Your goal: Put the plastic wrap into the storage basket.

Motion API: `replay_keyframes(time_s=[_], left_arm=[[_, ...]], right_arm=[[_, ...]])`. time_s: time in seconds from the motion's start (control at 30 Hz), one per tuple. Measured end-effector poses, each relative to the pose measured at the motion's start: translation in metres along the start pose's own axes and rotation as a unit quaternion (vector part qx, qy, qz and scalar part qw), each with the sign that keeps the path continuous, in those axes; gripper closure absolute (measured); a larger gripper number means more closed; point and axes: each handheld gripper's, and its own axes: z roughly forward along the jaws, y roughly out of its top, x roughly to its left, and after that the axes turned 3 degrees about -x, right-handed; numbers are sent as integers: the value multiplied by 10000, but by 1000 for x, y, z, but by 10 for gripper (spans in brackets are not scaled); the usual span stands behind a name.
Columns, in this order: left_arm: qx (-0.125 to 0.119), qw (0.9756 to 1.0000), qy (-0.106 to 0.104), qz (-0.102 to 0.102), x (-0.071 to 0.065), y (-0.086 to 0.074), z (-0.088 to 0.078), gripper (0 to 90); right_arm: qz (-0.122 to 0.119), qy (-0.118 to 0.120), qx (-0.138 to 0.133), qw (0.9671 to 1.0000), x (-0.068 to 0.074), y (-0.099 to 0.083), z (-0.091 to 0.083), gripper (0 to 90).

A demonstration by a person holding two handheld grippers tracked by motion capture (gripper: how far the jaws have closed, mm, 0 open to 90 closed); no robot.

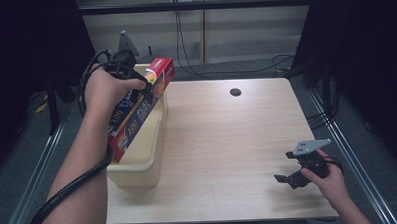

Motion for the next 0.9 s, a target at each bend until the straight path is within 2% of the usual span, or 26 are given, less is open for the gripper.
replay_keyframes(time_s=[0.2,0.33,0.63,0.73,0.9], left_arm=[[8,9998,193,-111,4,0,3,402],[-20,9996,129,-247,8,-2,5,402],[-74,9990,148,-409,16,-8,0,402],[-96,9986,261,-439,19,-9,-1,402],[-100,9978,284,-584,23,-11,-2,403]], right_arm=[[3,56,-4,10000,-1,0,0,26],[11,26,7,10000,-1,0,1,26],[2,83,32,10000,0,0,1,26],[-10,55,41,10000,0,0,1,26],[-11,76,45,10000,1,0,2,26]])
